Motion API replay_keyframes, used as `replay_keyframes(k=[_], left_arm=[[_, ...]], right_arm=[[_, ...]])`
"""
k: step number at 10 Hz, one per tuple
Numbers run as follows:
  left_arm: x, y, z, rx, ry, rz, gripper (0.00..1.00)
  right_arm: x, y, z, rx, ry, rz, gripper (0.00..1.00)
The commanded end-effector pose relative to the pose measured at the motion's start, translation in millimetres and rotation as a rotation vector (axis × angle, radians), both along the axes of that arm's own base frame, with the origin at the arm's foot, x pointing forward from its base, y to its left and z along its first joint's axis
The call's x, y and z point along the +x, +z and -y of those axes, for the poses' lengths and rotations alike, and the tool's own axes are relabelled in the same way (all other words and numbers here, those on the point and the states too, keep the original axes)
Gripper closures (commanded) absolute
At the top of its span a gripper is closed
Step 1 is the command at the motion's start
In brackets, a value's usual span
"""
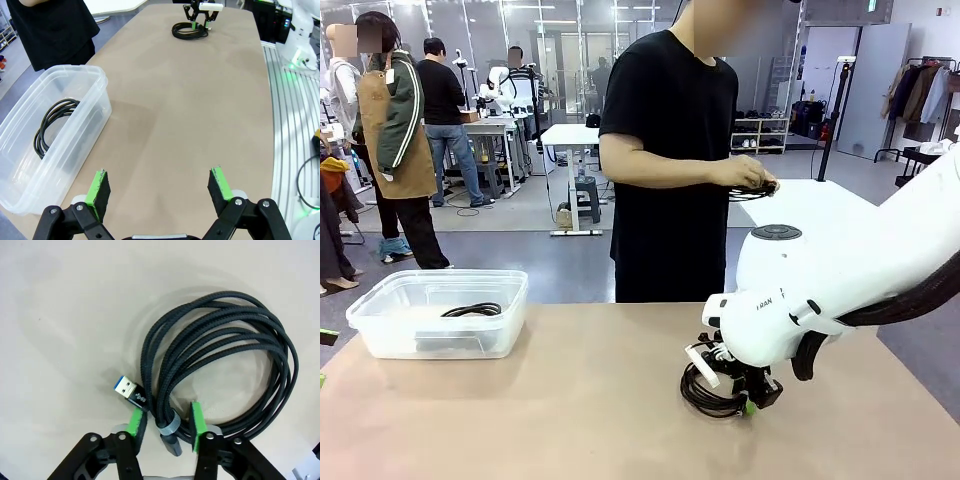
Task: Organize and store the cables.
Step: Place the USB Extension Cable into the Organizing box.
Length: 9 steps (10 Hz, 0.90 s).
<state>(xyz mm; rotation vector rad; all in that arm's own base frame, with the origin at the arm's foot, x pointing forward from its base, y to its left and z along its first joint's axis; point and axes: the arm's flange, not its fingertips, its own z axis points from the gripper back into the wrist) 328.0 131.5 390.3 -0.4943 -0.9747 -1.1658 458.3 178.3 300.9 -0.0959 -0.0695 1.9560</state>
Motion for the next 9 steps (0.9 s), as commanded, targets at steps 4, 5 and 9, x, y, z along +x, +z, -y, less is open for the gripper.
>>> replay_keyframes(k=[4, 5, 9], left_arm=[[0, 4, 0, -0.022, 0.003, 0.006, 0.0], [0, 4, 0, -0.022, 0.003, 0.006, 0.0], [0, 4, 0, -0.022, 0.003, 0.006, 0.0]], right_arm=[[4, 18, -3, 0.019, 0.04, -0.006, 1.0], [1, 34, -13, 0.019, 0.022, 0.005, 1.0], [5, 95, -96, 0.023, -0.035, -0.019, 1.0]])
